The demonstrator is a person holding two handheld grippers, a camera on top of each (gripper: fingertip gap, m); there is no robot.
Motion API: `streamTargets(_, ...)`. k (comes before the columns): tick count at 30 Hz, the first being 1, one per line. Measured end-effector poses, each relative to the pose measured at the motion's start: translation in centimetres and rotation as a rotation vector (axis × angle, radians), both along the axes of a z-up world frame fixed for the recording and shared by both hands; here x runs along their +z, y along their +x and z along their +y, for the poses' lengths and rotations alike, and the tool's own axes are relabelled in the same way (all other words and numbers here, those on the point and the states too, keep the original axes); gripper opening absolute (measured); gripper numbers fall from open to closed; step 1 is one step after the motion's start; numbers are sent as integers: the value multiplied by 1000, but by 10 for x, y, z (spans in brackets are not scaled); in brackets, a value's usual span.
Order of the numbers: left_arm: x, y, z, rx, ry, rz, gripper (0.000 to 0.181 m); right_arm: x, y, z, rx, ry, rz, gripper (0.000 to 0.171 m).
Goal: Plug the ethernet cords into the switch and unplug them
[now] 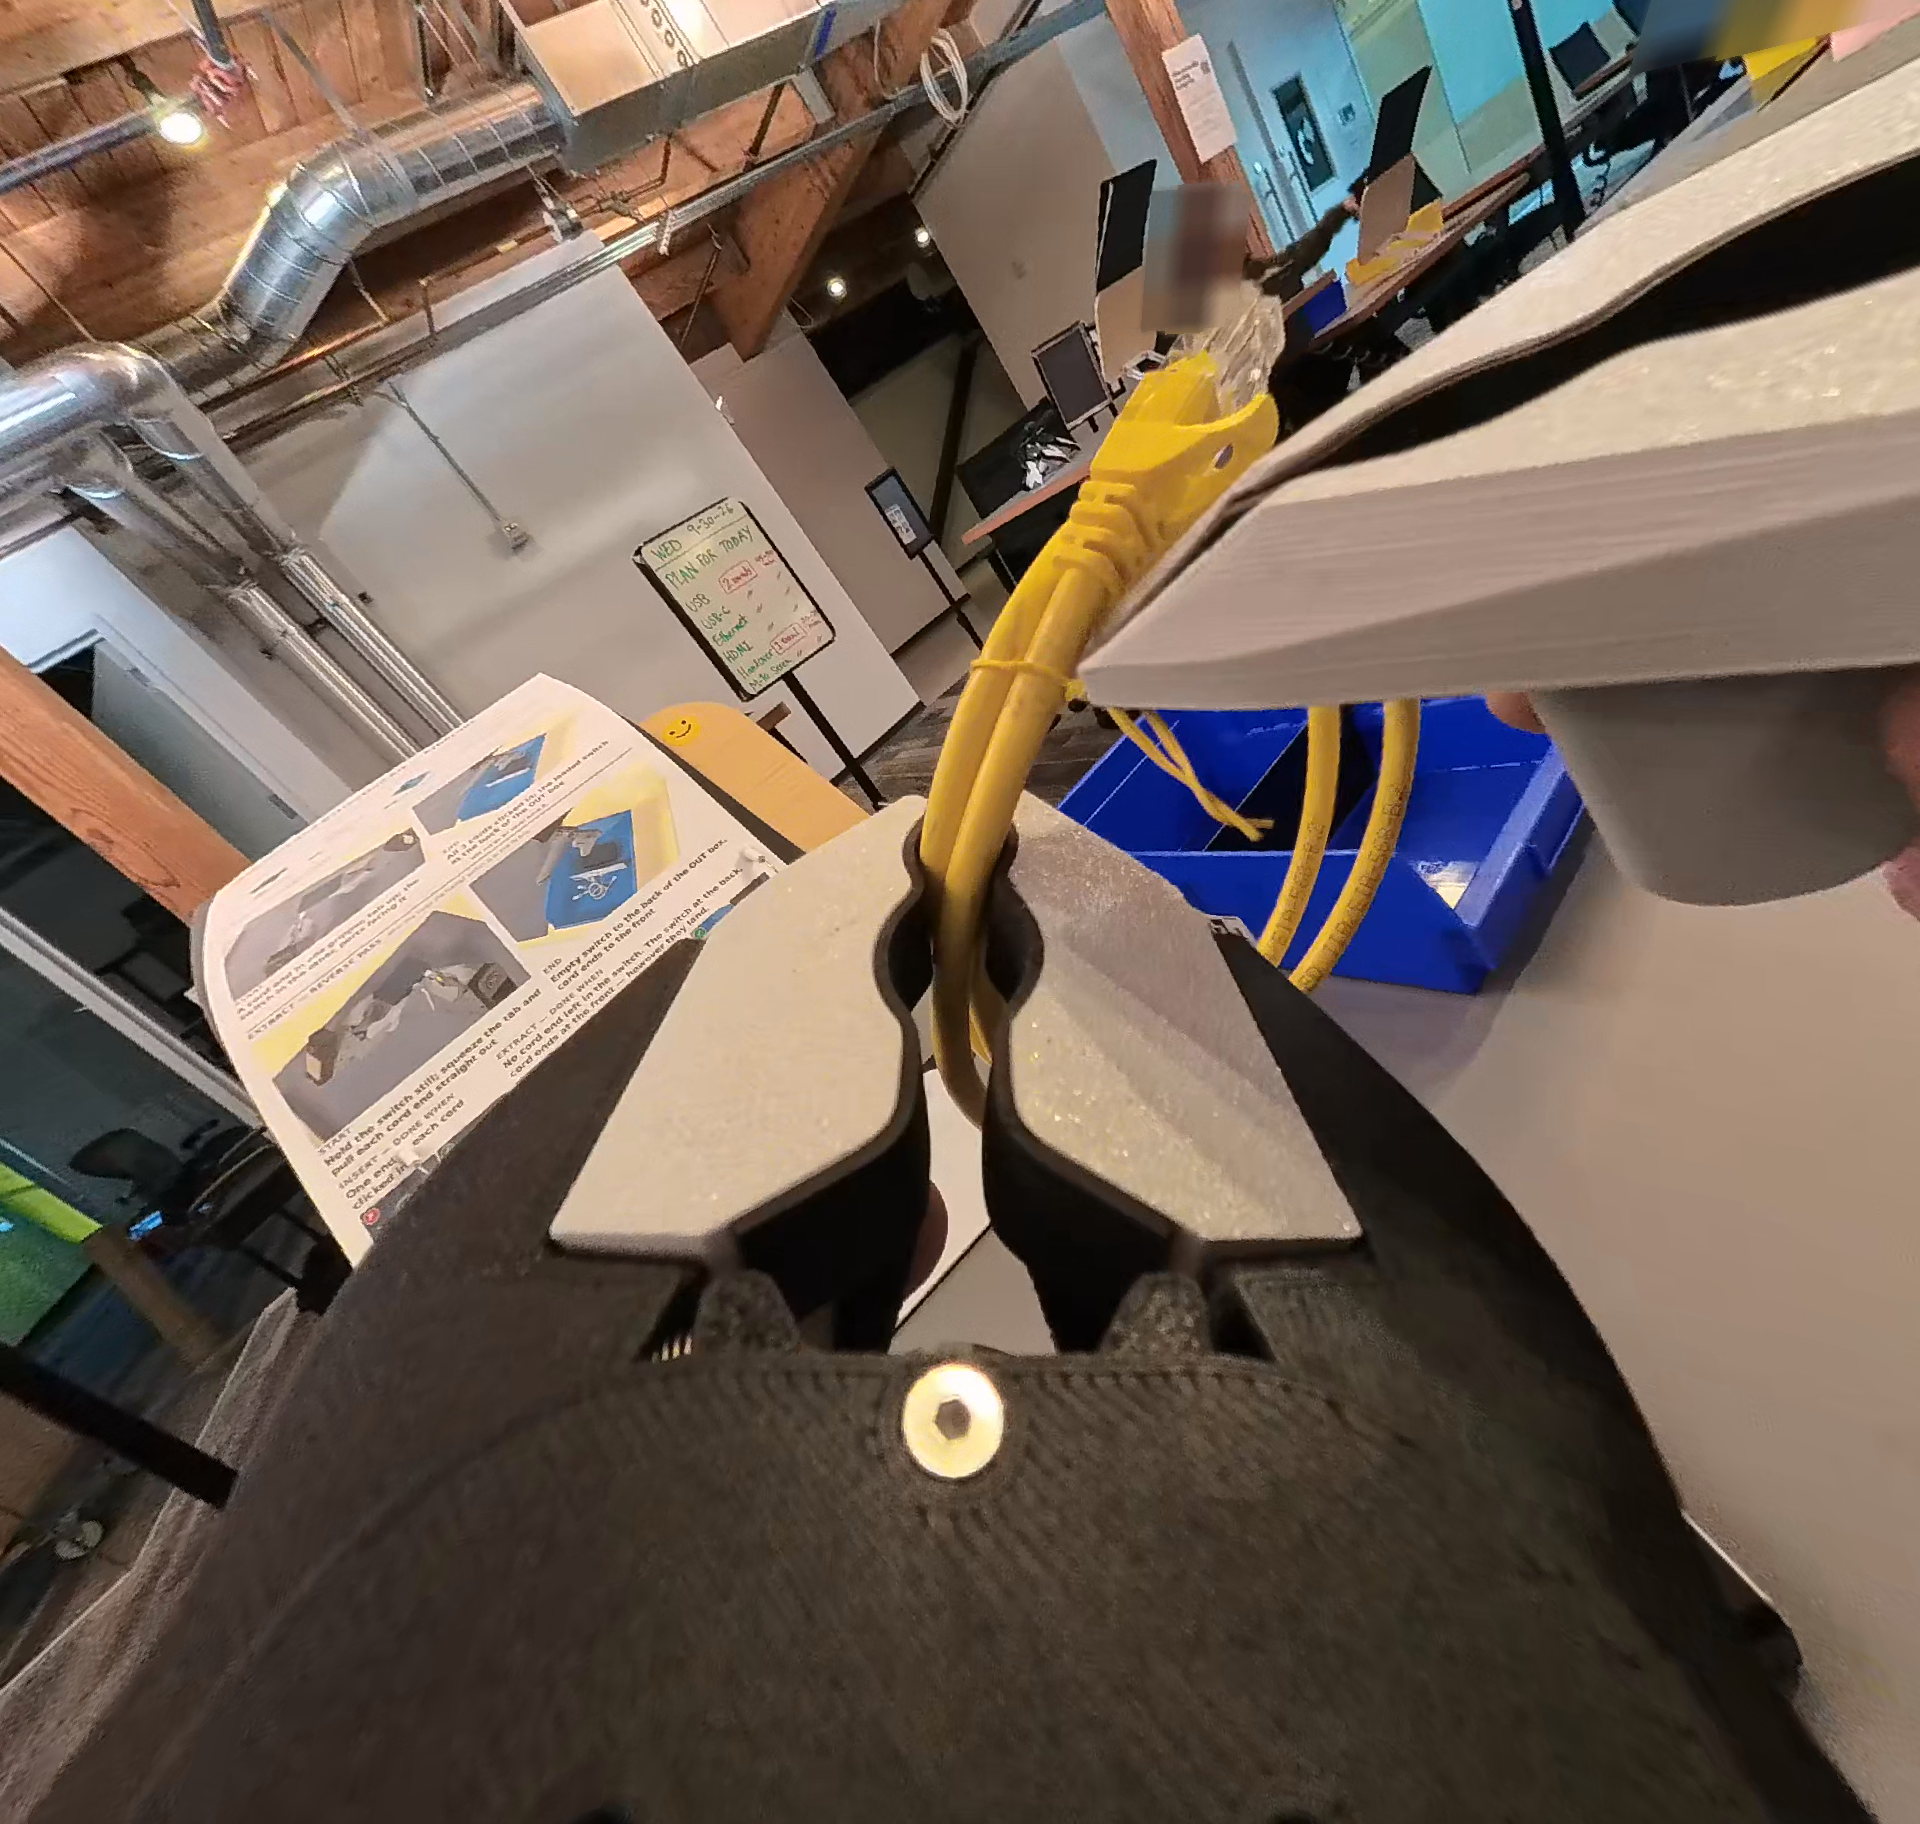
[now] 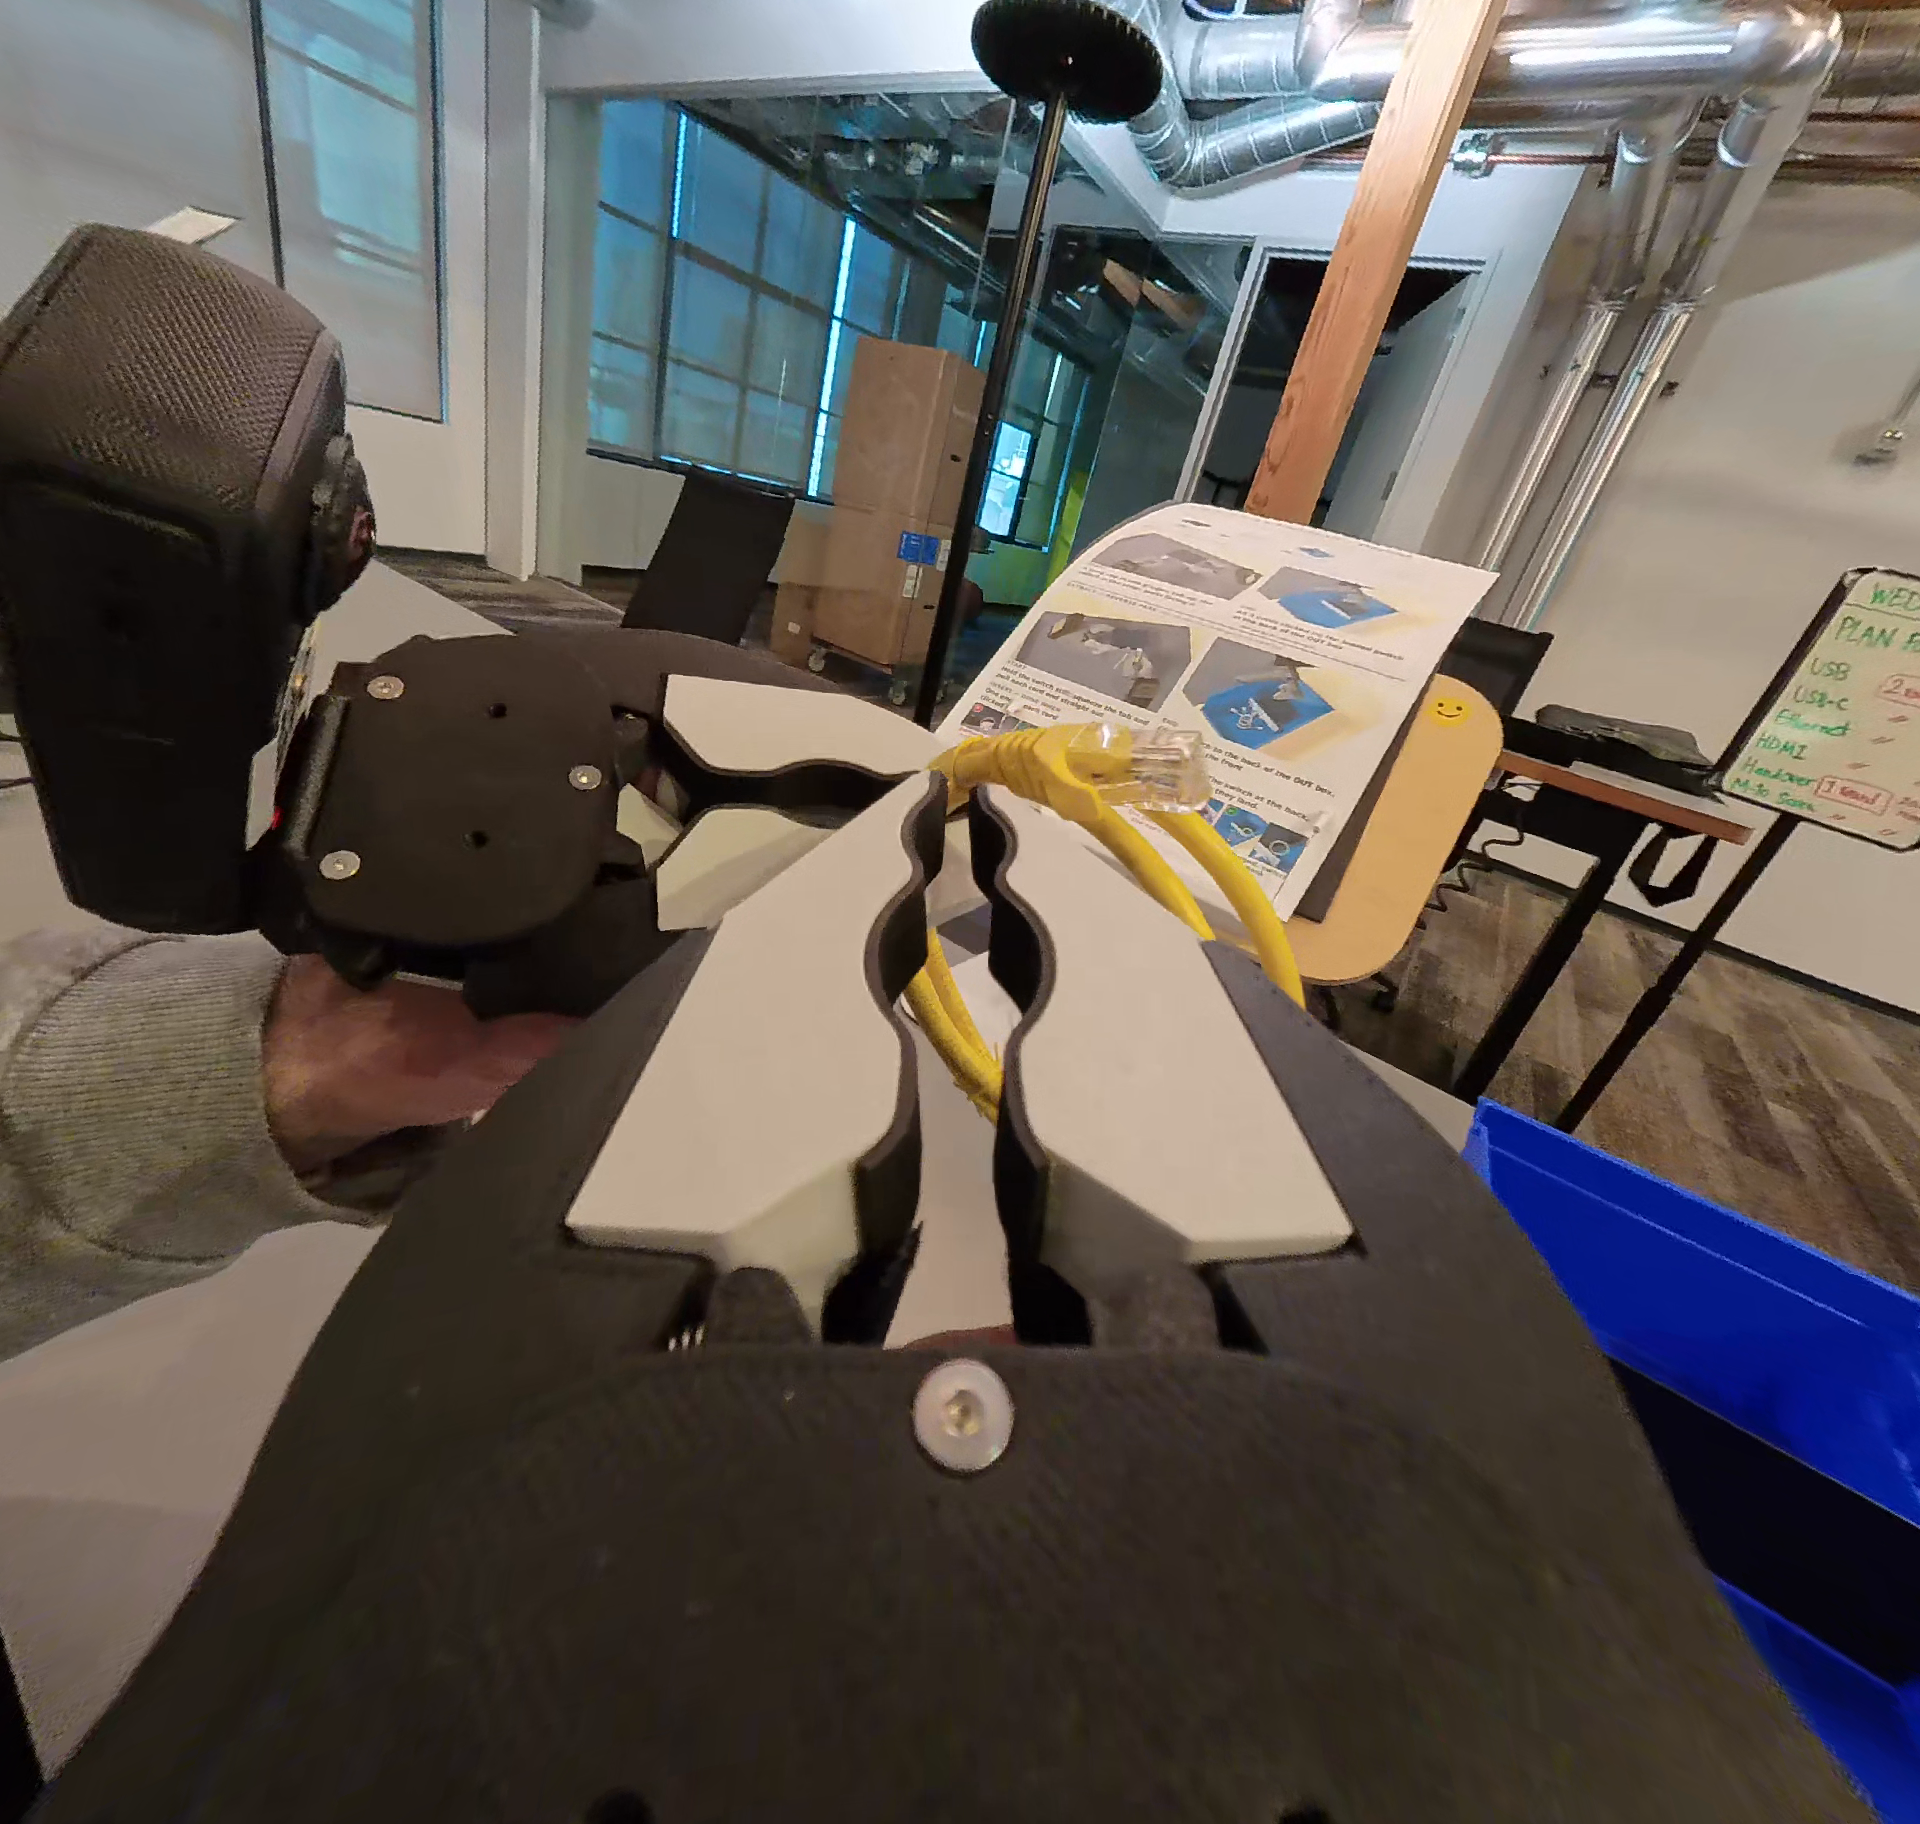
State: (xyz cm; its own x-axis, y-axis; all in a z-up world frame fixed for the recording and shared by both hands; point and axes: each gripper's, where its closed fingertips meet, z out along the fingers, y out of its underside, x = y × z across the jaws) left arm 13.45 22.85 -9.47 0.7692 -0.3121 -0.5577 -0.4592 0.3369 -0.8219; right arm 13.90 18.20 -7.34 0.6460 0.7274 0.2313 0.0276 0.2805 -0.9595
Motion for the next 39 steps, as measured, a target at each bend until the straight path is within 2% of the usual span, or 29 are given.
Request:
streamTargets(11, 1, 2, -1, -3, 0, -1, 5, -1, -1, -3, -13, 31, -22, 0)
streamTargets(15, 1, 2, -1, -4, -12, 3, 5, -1, -4, -3, -33, 99, -100, 0)
streamTargets(21, 0, -2, 1, 4, -49, 22, 5, -3, -7, 1, -147, 331, -353, 0)
streamTargets(27, -6, -6, 4, 11, -118, 79, 5, -9, -10, 3, -197, 656, -754, 0)
streamTargets(31, -28, -2, 4, -18, -284, 123, 5, -28, -4, 7, -132, 816, -1126, 0)
streamTargets(33, -32, 0, 4, -41, -335, 91, 5, -46, 7, 9, -47, 831, -1325, 0)
streamTargets(35, -17, -8, 5, -84, -372, -42, 5, -75, 28, 19, 12, 819, -1546, 0)
streamTargets(37, -9, -20, 8, -73, -375, -34, 4, -83, 34, 23, 29, 843, -1538, 0)
streamTargets(39, -11, -21, 8, -67, -385, -10, 4, -76, 31, 15, 81, 715, -1372, 0)
